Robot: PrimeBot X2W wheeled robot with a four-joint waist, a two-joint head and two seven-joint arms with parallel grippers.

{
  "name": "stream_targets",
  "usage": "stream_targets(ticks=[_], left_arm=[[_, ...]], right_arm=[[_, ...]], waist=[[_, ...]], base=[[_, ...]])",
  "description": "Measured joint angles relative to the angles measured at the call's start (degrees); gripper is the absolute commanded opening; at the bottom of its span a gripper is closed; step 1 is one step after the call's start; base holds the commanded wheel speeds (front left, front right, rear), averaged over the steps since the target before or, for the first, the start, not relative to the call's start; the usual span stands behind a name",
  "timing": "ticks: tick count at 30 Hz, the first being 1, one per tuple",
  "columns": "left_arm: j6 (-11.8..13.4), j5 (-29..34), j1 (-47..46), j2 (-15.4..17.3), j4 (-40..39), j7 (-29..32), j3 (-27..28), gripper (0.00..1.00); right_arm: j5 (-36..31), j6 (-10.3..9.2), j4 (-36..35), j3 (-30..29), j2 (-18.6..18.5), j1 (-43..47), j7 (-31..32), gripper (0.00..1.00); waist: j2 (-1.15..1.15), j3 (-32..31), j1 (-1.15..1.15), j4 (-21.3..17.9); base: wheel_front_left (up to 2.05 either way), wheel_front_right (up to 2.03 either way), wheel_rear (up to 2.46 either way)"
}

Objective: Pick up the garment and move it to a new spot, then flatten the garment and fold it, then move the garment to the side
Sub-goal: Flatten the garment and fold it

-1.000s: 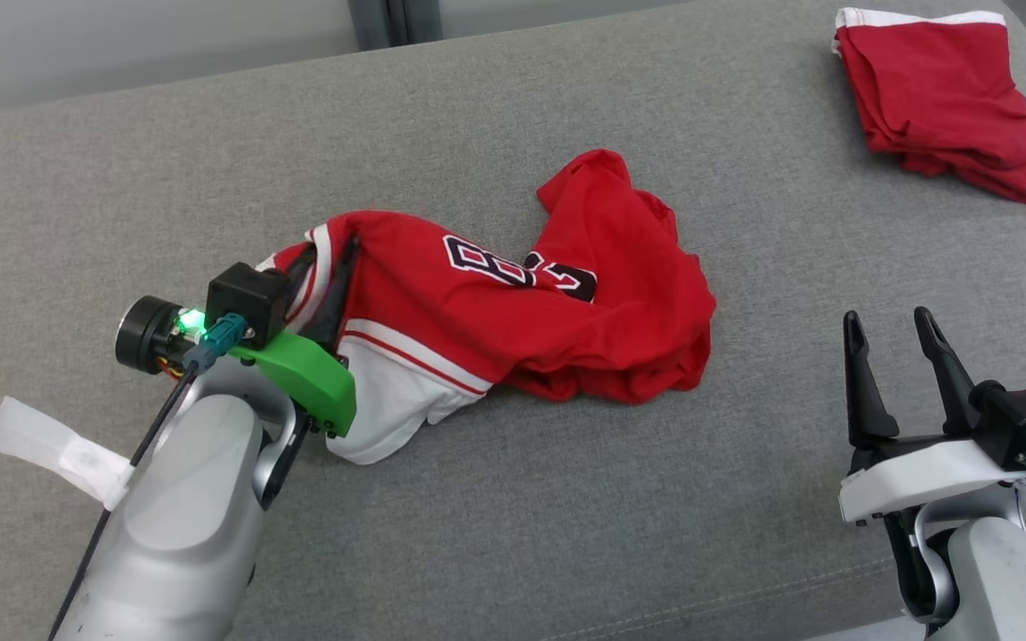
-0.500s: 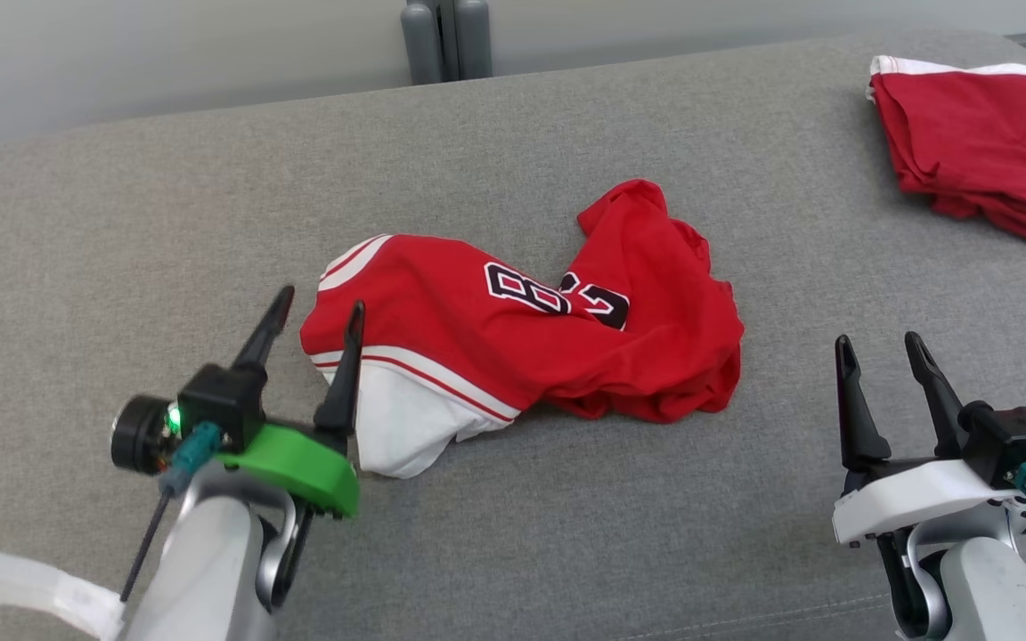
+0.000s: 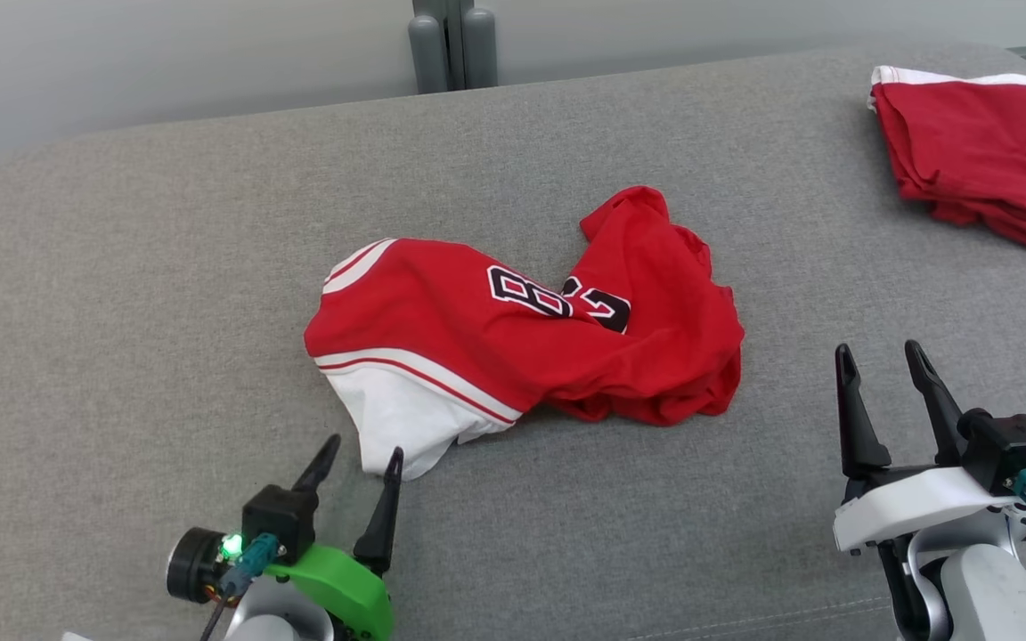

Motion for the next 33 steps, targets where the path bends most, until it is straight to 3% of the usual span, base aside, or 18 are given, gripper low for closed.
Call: stream_targets(ticks=[4,7,12,19,26,33], left_arm=[[-0.1,-1.5,-0.6,-0.7,3.6,0.0,-1.6,1.00],[-0.1,-2.8,-1.7,-1.0,5.8,0.0,-2.4,0.00],[-0.1,-4.0,-2.9,-1.2,6.4,0.0,-3.1,0.00],[-0.1,-4.7,-0.2,-1.1,0.1,0.0,-2.6,0.00],[-0.1,-4.9,5.7,1.5,-6.3,0.7,-3.1,0.00],[2.2,-6.6,13.4,3.8,-9.5,3.0,-1.4,0.00]], right_arm=[[0.0,0.00,0.0,0.2,-0.2,0.0,0.0,1.00],[0.0,0.00,-0.1,-0.1,-0.7,0.0,0.0,1.00],[0.0,0.00,0.0,-0.9,-1.1,0.2,0.0,1.00],[0.0,0.00,0.7,-1.5,-0.3,1.8,0.0,1.00],[0.6,0.00,1.3,-1.6,0.5,3.0,0.0,1.00],[0.8,0.00,1.8,-1.7,1.2,3.0,0.0,1.00]], waist=[[0.00,0.3,0.00,-0.7],[0.00,0.5,0.00,-1.0],[0.00,-0.1,0.00,-0.7],[0.00,-2.3,0.00,0.7],[0.00,-4.1,0.00,3.4],[0.00,-4.5,0.00,5.1]], base=[[0.00,0.00,0.00],[0.00,0.00,0.00],[0.00,0.00,0.00],[0.00,0.00,0.00],[0.00,0.00,0.00],[0.00,0.00,0.00]])
